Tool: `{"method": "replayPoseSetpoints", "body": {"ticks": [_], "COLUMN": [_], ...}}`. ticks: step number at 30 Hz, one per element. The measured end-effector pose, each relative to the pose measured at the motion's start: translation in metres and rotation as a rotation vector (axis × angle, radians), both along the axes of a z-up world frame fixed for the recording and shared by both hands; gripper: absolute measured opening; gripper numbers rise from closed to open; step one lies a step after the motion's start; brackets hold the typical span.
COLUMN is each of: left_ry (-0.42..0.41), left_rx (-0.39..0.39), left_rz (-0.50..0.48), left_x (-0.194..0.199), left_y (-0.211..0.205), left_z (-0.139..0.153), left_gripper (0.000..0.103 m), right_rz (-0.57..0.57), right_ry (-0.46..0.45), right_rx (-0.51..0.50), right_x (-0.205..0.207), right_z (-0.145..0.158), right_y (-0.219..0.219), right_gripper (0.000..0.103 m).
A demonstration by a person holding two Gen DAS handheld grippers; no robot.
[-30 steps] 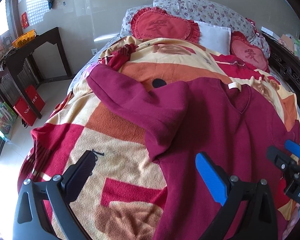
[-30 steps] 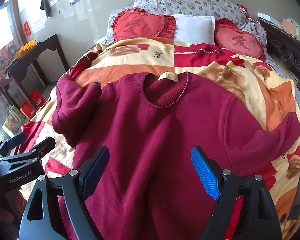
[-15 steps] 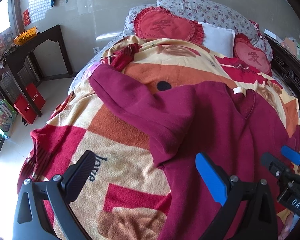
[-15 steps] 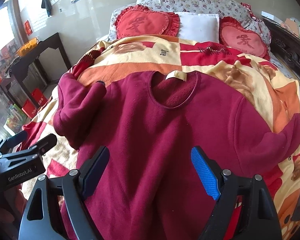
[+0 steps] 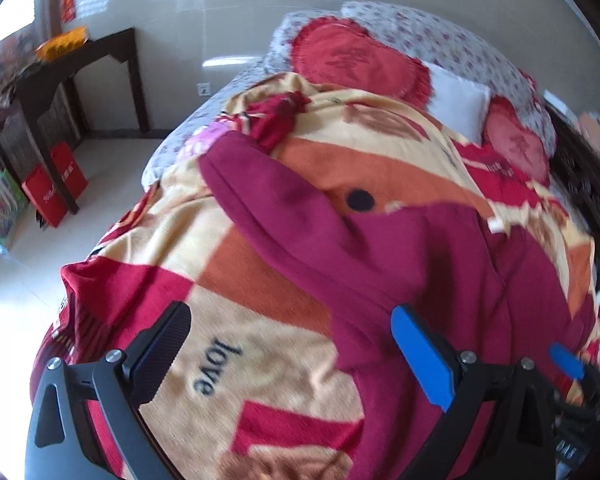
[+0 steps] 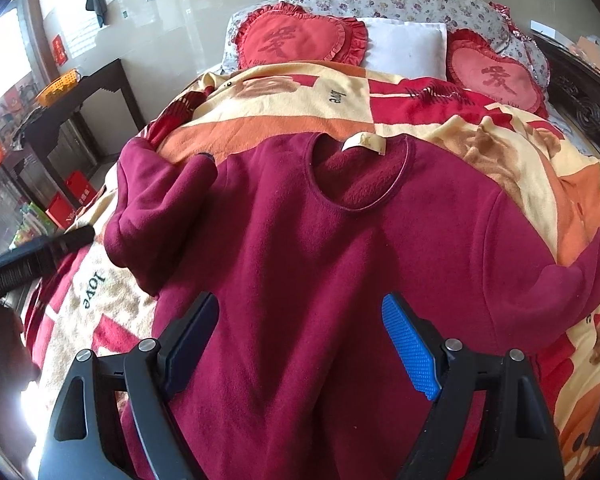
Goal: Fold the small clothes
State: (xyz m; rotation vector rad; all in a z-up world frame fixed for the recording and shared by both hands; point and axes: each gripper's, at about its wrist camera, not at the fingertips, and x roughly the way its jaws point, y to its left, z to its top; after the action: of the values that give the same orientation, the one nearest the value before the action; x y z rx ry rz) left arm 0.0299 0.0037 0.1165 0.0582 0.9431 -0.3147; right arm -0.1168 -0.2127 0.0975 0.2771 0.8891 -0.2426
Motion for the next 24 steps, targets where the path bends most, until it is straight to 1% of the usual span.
{"method": "replayPoseSetpoints", "body": {"ticks": [3,5,7,9,11,14,16,19,20,22,23,24], "left_ry": [0.01,0.024,0.046,0.066,0.096,0.119,0.135,0.177,0.195,0.191,0.189,0.193], "left_rx": [-0.013,-0.023,-0.033,-0.041,-0.073,-0.114,-0.125,-0.154,-0.172,-0.199,-0.212,-0.233], "left_rz": [0.043,0.063,0.082,0.097,0.123,0.162,0.181,0.197,0.204,0.211,0.209,0.199], "left_x": [0.027,0.049,0.072,0.089,0.109,0.133,0.146,0.162,0.167,0.169,0.171,0.172], "left_y": [0.013,0.02,0.025,0.026,0.029,0.03,0.03,0.029,0.03,0.03,0.029,0.029], "left_z": [-0.004,-0.012,-0.023,-0.032,-0.043,-0.056,-0.063,-0.077,-0.082,-0.085,-0.085,-0.085], "left_gripper": [0.102,0.102,0.1,0.092,0.089,0.088,0.088,0.077,0.072,0.064,0.052,0.035], "right_rz": [-0.004,-0.008,-0.01,-0.009,-0.002,0.009,0.019,0.025,0.024,0.02,0.016,0.014], "right_ry": [0.001,0.004,0.009,0.016,0.025,0.037,0.048,0.064,0.068,0.072,0.075,0.076], "right_rx": [0.015,0.027,0.044,0.059,0.065,0.064,0.066,0.072,0.076,0.086,0.092,0.096], "right_x": [0.001,0.002,0.003,0.005,0.007,0.01,0.011,0.015,0.015,0.016,0.016,0.016], "right_z": [-0.003,-0.006,-0.009,-0.014,-0.018,-0.022,-0.026,-0.032,-0.034,-0.037,-0.039,-0.04], "right_y": [-0.003,-0.004,-0.006,-0.006,-0.005,-0.002,-0.002,-0.003,-0.004,-0.006,-0.007,-0.009], "right_gripper": [0.067,0.067,0.067,0.067,0.067,0.067,0.067,0.067,0.067,0.067,0.067,0.067]}}
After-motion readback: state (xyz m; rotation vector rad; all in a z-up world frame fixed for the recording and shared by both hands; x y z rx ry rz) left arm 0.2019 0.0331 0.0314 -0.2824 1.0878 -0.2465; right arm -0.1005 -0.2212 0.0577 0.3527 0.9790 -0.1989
